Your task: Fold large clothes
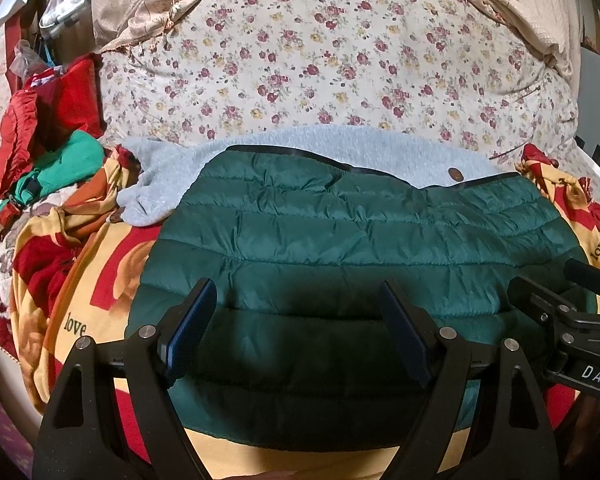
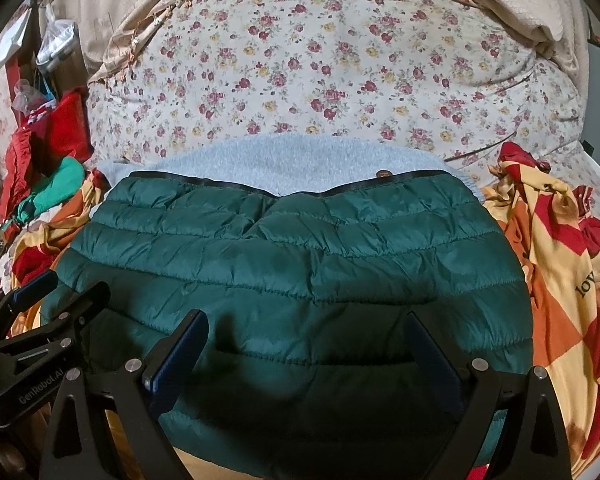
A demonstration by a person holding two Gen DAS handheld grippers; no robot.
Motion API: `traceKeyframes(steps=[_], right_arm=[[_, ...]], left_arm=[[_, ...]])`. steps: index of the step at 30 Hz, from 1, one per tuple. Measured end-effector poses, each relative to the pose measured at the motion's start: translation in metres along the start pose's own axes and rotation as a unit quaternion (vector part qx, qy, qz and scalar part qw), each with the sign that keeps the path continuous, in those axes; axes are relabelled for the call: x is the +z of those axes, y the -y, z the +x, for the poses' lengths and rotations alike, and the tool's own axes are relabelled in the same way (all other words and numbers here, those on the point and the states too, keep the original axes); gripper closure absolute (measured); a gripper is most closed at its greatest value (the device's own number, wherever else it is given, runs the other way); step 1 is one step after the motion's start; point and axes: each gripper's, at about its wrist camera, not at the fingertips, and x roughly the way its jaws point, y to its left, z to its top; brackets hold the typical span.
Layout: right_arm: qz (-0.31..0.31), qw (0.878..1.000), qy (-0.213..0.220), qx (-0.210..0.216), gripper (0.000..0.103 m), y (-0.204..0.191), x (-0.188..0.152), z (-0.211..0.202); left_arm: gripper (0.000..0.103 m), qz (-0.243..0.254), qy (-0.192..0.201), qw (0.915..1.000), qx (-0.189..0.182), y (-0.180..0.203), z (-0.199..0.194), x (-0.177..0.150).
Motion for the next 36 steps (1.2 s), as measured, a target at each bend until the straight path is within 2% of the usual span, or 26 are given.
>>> traceKeyframes(steps=[36], right_arm=[[-0.005,1.0,-0.015,0.005,0.006,0.003,0.002,0.016]], left_arm=[[0.02,0.001,-0.008,1.0,-0.005,-0.004,0.009,-0.002]])
